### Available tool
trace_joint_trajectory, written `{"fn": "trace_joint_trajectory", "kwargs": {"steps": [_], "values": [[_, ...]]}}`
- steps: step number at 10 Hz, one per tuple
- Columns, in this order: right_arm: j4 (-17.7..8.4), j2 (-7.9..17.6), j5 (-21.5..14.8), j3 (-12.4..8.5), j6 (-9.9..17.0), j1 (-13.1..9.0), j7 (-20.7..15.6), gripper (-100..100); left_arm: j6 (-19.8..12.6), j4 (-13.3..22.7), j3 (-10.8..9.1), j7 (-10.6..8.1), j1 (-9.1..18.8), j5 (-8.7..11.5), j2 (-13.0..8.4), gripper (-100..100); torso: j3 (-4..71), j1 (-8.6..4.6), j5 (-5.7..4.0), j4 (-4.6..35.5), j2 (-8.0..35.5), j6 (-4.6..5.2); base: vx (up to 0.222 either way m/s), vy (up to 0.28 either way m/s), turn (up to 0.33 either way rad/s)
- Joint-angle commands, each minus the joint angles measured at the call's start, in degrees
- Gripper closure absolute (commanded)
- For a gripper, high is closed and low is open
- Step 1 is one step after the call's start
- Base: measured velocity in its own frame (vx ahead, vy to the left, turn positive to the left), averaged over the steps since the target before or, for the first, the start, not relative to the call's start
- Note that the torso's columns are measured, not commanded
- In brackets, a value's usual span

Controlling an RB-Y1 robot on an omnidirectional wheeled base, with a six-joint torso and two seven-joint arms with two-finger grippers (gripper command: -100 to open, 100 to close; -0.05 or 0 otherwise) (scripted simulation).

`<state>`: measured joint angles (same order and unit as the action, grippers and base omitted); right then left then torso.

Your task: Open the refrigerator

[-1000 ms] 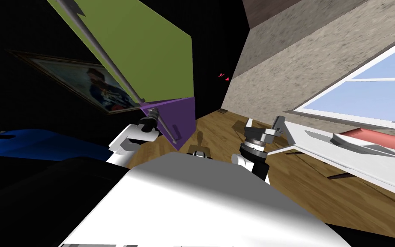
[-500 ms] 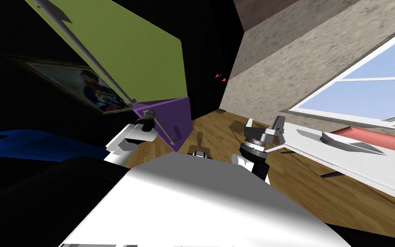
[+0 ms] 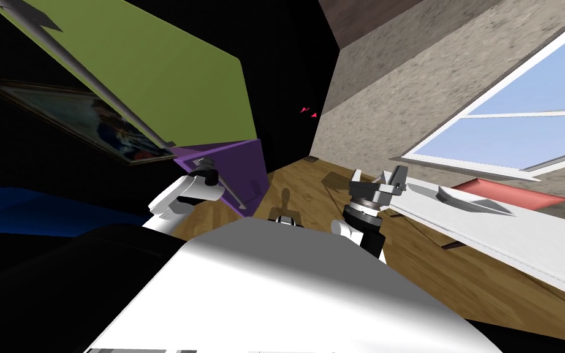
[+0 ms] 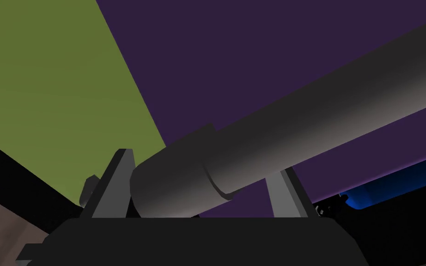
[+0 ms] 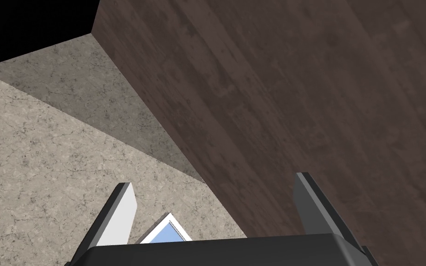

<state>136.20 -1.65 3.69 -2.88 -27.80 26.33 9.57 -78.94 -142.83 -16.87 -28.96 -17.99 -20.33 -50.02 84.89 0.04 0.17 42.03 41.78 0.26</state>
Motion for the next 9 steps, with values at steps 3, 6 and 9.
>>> {"fn": "trace_joint_trajectory", "kwargs": {"steps": [3, 6, 9], "values": [[0.0, 0.0, 0.0, 0.0, 0.0, 0.0, 0.0, 0, -6.1, 0.8, -0.56, -4.15, -2.1, -2.4, -2.4, 100, -0.1, 0.03, 0.05, 0.1, 0.2, -0.08, 0.049, -0.268, -0.053], [0.0, 0.0, 0.0, 0.0, 0.0, 0.0, 0.0, 0, -9.1, 1.1, -0.63, -5.77, -2.4, -3.9, -4.0, 100, -0.3, 0.0, -0.02, 0.2, 0.4, -0.19, 0.067, -0.233, -0.04], [0.0, 0.0, 0.0, 0.0, 0.0, 0.0, 0.0, 0, -12.0, 2.7, -1.53, -6.12, -2.5, -4.9, -4.0, 100, -0.2, 0.02, -0.09, 0.2, 0.2, -0.27, 0.142, -0.19, 0.037]]}}
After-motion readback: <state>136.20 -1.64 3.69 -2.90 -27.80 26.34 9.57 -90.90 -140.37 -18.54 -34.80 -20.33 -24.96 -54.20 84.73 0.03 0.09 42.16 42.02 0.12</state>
